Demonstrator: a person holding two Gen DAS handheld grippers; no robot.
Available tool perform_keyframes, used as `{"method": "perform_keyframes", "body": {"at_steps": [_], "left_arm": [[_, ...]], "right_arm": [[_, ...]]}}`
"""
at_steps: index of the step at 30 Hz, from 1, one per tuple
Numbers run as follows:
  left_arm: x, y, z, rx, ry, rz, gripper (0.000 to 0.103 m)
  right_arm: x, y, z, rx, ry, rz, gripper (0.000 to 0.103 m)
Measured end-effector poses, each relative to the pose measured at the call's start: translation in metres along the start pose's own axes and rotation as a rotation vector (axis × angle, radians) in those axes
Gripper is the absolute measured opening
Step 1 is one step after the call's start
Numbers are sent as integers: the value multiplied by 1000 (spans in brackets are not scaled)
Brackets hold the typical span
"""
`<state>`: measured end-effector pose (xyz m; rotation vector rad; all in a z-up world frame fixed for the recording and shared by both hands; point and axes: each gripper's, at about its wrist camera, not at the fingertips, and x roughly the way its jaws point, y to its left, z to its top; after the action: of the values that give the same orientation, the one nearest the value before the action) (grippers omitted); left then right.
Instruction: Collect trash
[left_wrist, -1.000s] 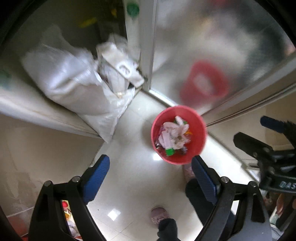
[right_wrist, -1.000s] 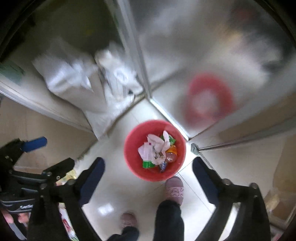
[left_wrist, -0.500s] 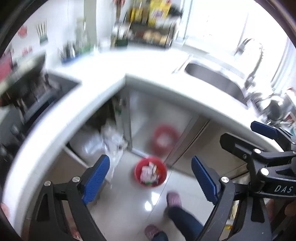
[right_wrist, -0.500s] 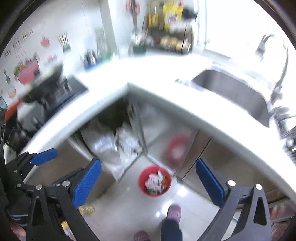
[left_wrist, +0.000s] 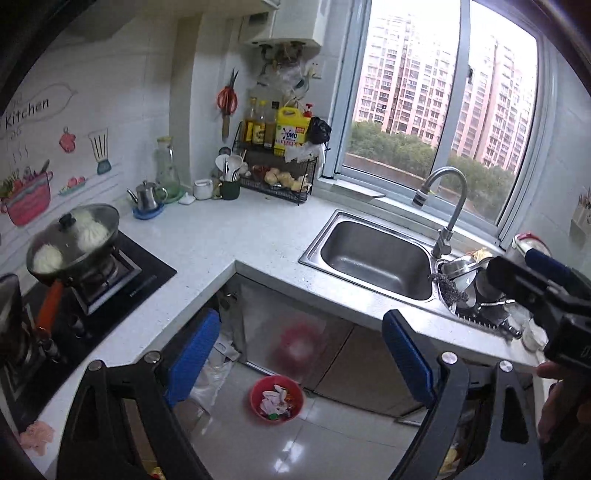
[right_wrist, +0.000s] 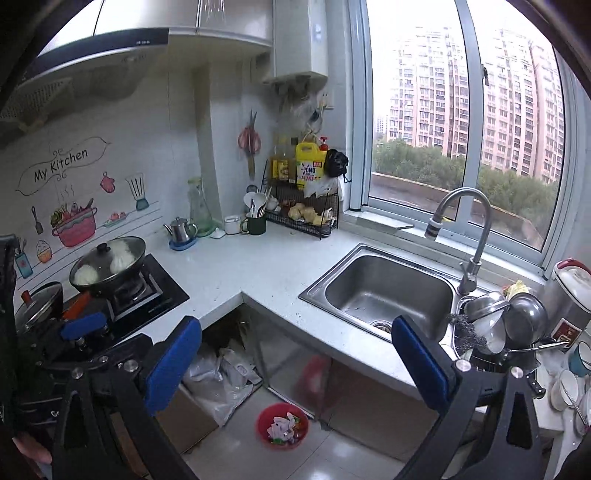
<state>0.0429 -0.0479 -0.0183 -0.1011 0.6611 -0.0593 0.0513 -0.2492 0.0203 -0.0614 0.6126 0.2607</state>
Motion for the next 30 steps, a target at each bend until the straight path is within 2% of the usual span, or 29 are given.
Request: {"method": "perform_keyframes", "body": {"at_steps": [2,5,8,14,21,30], "left_arm": [[-9,-7,-1,26,-14,23,88],[-31,-17,-5,29,-35,18,88],[-51,-27,-11,26,-59,54,88],[-78,-44,-27,50,-86,65,88],[-96,-58,-34,64,-90,64,88],[-98,-62,-39,54,-77,63,88]], "right_arm": [[-8,-1,-2,6,-9,12,103],[-21,0,-8,-1,-21,18,103],[-34,-4,-14,-3,-28,30,103],[-56,-9,-26,-6,-29,35,103],[-75,-14,-33,-16,-38,35,103],[-82,-15,-37,-20,-37,40,103]]}}
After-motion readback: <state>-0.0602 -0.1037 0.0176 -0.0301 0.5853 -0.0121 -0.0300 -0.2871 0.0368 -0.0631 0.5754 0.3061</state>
